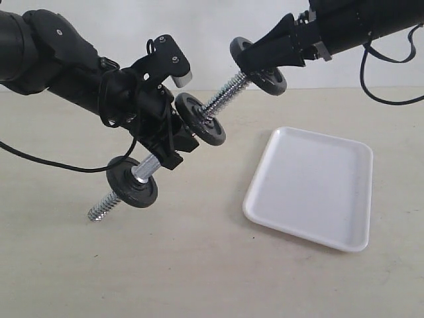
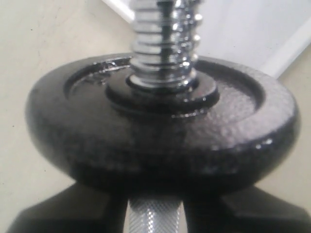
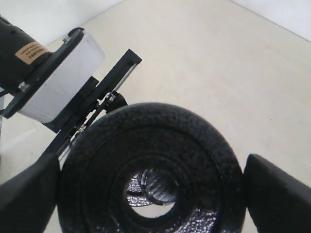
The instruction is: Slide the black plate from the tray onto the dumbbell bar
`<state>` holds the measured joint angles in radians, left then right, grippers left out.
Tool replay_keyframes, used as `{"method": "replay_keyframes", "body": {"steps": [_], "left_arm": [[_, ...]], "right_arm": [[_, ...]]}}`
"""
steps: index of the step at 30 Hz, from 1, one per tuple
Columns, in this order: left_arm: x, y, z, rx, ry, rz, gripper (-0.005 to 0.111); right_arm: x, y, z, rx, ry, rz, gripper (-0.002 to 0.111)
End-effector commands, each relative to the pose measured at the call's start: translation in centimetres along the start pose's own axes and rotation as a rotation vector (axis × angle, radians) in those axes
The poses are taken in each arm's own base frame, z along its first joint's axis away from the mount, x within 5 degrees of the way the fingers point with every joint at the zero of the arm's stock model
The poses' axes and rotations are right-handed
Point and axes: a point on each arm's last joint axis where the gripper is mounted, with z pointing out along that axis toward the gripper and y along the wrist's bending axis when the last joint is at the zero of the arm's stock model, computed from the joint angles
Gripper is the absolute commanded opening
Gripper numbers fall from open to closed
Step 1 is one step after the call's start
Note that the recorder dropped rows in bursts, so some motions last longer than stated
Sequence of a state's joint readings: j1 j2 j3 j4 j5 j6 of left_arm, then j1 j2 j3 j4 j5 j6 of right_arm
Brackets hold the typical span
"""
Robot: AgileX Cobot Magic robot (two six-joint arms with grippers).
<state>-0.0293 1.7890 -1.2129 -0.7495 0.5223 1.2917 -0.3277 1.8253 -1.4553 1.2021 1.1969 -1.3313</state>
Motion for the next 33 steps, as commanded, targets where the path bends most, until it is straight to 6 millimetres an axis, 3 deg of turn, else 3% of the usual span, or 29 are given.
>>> {"method": "replay_keyframes", "body": {"steps": [1, 18, 33], "left_arm": [[-2.9, 0.9, -2.8, -0.117, -0.147, -0.047, 0.004], [-2.9, 0.9, -2.9, -0.122, -0.149, -0.045, 0.004], [-2.8, 0.8, -2.8, -0.102, -0.144, -0.045, 0.004]], "right_arm": [[-1.0, 0.8, -0.5, -0.027, -0.048, 0.004, 0.0], [-2.4, 2.1, -1.4, -0.029, -0.109, -0.012, 0.0], [-1.9, 2.0, -1.3, -0.016, -0.062, -0.028, 0.0]]}}
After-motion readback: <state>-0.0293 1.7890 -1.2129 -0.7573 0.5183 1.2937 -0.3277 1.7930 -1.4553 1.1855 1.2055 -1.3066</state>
